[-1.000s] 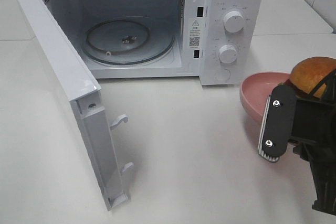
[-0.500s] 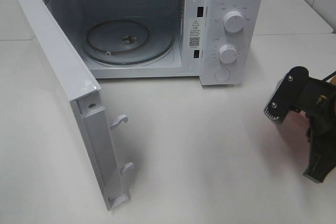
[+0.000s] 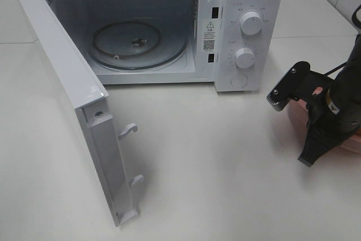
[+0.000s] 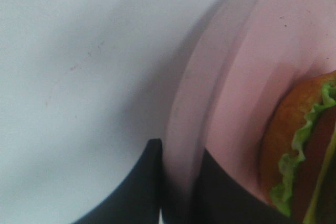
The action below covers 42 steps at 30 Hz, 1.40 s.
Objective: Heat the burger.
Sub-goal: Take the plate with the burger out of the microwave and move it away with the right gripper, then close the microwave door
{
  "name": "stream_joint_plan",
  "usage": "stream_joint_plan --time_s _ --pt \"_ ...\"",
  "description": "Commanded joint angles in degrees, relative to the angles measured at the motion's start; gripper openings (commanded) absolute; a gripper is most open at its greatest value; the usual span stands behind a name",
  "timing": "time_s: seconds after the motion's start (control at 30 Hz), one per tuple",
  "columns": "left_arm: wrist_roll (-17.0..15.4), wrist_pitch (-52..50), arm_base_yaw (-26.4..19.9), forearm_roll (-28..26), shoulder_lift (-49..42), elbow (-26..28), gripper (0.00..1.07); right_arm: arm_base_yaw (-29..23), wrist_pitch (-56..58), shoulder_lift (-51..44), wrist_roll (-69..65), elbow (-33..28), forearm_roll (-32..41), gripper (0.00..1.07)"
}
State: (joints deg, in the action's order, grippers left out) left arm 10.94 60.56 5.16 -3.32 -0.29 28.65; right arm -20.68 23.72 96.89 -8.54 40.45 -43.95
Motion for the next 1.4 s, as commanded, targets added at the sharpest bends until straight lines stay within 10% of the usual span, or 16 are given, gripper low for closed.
stream_joint_plan --time_s 0.03,0.5,1.4 --pt "-0.3 -0.9 -0.1 0.0 -1.1 -0.1 0.00 0.1 -4.2 1.3 -0.2 0.7 -1.0 0.00" --pt "-0.3 -0.9 -0.1 0.0 -1.1 -0.1 0.00 0.1 -5.2 2.9 -3.0 1.3 -0.3 0.15" --pt "-0.3 -0.9 -0.1 0.0 -1.1 -0.1 0.00 0.1 3.3 -12.4 -6.6 1.3 36.6 0.79"
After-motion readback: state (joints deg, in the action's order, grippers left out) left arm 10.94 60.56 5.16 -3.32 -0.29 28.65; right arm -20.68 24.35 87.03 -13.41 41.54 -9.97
